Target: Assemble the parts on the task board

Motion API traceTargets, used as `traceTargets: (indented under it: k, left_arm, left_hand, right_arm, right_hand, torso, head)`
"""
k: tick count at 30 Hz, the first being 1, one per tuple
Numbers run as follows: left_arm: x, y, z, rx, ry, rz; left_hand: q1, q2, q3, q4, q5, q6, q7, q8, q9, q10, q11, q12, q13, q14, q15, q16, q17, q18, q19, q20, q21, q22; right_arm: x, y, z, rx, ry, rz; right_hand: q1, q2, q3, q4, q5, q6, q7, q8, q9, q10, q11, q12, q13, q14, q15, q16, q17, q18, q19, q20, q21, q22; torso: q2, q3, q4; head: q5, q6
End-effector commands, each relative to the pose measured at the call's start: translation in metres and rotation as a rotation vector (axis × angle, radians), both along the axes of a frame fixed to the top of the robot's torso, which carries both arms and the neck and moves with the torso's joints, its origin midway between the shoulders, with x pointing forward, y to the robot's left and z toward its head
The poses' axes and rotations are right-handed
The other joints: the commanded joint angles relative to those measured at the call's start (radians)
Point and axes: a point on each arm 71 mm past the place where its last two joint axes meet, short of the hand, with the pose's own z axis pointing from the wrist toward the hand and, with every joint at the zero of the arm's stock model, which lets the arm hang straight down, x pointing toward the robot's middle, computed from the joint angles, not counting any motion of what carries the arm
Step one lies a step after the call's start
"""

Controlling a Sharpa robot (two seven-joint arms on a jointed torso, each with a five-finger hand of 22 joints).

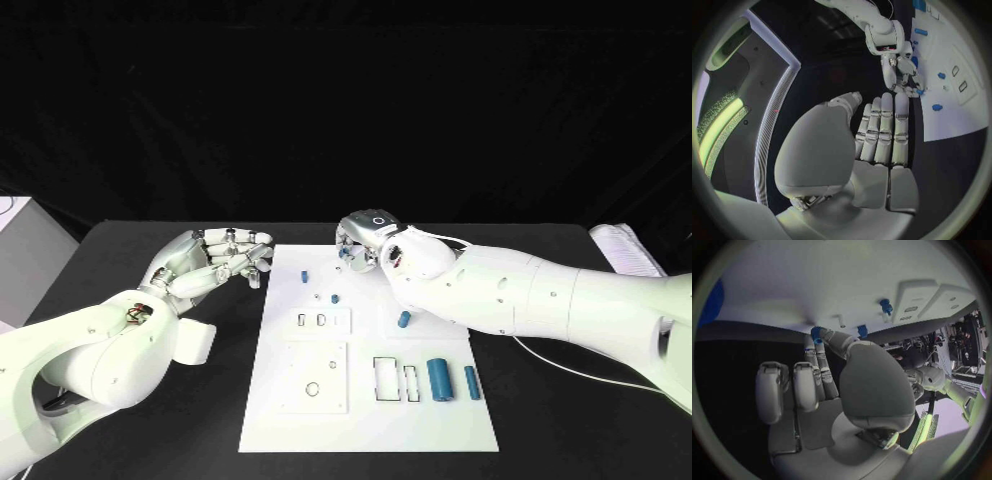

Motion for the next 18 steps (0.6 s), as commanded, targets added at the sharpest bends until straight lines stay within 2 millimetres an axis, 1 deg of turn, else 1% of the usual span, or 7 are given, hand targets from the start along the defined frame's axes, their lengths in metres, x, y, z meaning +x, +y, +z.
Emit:
traceTargets:
  k: [1, 6, 10, 11, 13, 14, 18]
  left_arm:
    - [-0.0002, -0.0014, 0.0020, -0.005, -0.008, -0.016]
    - [-0.0002, -0.0012, 0.0019, -0.004, -0.008, -0.015]
    - [-0.0002, -0.0011, 0.0020, -0.004, -0.007, -0.015]
    - [-0.0002, -0.0011, 0.0020, -0.004, -0.007, -0.015]
    - [-0.0002, -0.0010, 0.0021, -0.003, -0.007, -0.015]
    - [-0.0002, -0.0010, 0.0022, -0.003, -0.007, -0.015]
    - [-0.0001, -0.0004, 0.0023, -0.003, -0.007, -0.013]
  left_hand:
    - [-0.001, -0.004, 0.004, 0.001, -0.005, -0.006, -0.001, 0.004, 0.001, -0.009, -0.001, 0.006, 0.001, 0.007, 0.000, -0.004, 0.001, 0.014, -0.007, 0.000, 0.006, 0.001]
    - [-0.001, -0.004, 0.004, 0.001, -0.005, -0.006, -0.001, 0.004, 0.001, -0.009, -0.001, 0.006, 0.001, 0.007, 0.000, -0.004, 0.001, 0.014, -0.007, 0.000, 0.006, 0.001]
    - [-0.001, -0.004, 0.007, -0.001, -0.005, -0.006, -0.001, 0.004, 0.002, -0.010, -0.001, 0.006, 0.002, 0.007, 0.000, -0.005, 0.002, 0.014, -0.009, 0.000, 0.010, 0.003]
    - [-0.001, -0.004, 0.007, -0.001, -0.005, -0.006, -0.001, 0.004, 0.002, -0.010, -0.001, 0.006, 0.002, 0.007, 0.000, -0.005, 0.002, 0.014, -0.009, 0.000, 0.010, 0.003]
    - [-0.001, -0.004, 0.007, -0.001, -0.005, -0.006, -0.001, 0.004, 0.002, -0.011, -0.001, 0.006, 0.002, 0.008, 0.000, -0.005, 0.002, 0.014, -0.009, 0.000, 0.011, 0.004]
    - [-0.001, -0.004, 0.007, -0.001, -0.005, -0.006, -0.001, 0.004, 0.002, -0.011, -0.001, 0.006, 0.002, 0.008, 0.000, -0.005, 0.002, 0.014, -0.009, 0.000, 0.011, 0.004]
    - [-0.001, -0.004, 0.007, -0.001, -0.005, -0.006, -0.001, 0.004, 0.002, -0.011, -0.001, 0.006, 0.002, 0.008, 0.000, -0.005, 0.002, 0.014, -0.009, 0.000, 0.011, 0.004]
  right_arm:
    - [-0.0013, -0.0001, -0.0031, -0.022, 0.010, 0.006]
    - [-0.0011, 0.0001, -0.0030, -0.021, 0.005, 0.005]
    - [0.0001, -0.0004, -0.0027, -0.016, 0.001, 0.002]
    - [0.0004, -0.0005, -0.0027, -0.016, 0.001, 0.001]
    - [0.0009, -0.0011, -0.0027, -0.015, 0.000, -0.001]
    - [0.0010, -0.0014, -0.0025, -0.015, -0.001, -0.002]
    - [-0.0002, -0.0042, -0.0016, -0.010, -0.009, -0.002]
  right_hand:
    - [-0.007, -0.002, 0.004, 0.000, 0.000, -0.004, -0.002, 0.002, 0.001, 0.009, -0.012, 0.002, 0.001, 0.036, 0.001, 0.000, 0.000, -0.017, 0.022, -0.001, -0.006, 0.061]
    - [-0.011, -0.006, 0.003, 0.001, -0.001, -0.006, -0.002, 0.001, 0.002, 0.008, -0.012, 0.002, 0.001, 0.036, 0.001, -0.001, -0.002, -0.017, 0.022, -0.001, -0.007, 0.059]
    - [-0.053, -0.065, -0.019, 0.015, -0.048, -0.086, 0.023, -0.047, -0.009, -0.103, 0.015, -0.003, -0.023, 0.014, 0.023, -0.040, -0.072, 0.011, -0.036, 0.016, -0.104, -0.070]
    - [-0.054, -0.069, -0.046, 0.015, -0.050, -0.113, 0.026, -0.064, -0.014, -0.147, 0.020, -0.001, -0.032, 0.008, 0.029, -0.053, -0.093, 0.024, -0.063, 0.020, -0.153, -0.131]
    - [0.002, -0.024, -0.254, 0.030, -0.022, -0.164, -0.006, -0.102, -0.026, -0.225, 0.028, 0.001, -0.044, -0.002, 0.033, -0.082, -0.143, 0.042, -0.091, 0.028, -0.239, -0.226]
    - [0.051, -0.004, -0.357, 0.059, -0.020, -0.170, -0.001, -0.111, -0.030, -0.254, 0.035, 0.007, -0.044, -0.008, 0.037, -0.098, -0.168, 0.049, -0.100, 0.032, -0.279, -0.267]
    - [0.141, -0.029, -0.466, 0.186, -0.018, -0.186, -0.018, -0.129, -0.039, -0.307, 0.045, 0.002, -0.047, -0.009, 0.045, -0.101, -0.182, 0.051, -0.094, 0.039, -0.308, -0.290]
  torso:
    - [0.001, 0.0001, 0.0004]
    - [0.000, -0.0002, 0.0010]
    - [0.001, -0.0011, -0.0001]
    - [0.000, -0.0010, 0.0001]
    - [0.000, -0.0008, 0.0007]
    - [0.000, -0.0008, 0.0009]
    - [0.000, -0.0009, 0.0009]
  head:
    - [-0.001, 0.001]
    - [-0.002, 0.003]
    - [-0.002, 0.004]
    - [-0.002, 0.004]
    - [-0.002, 0.004]
    - [-0.003, 0.005]
    - [-0.002, 0.003]
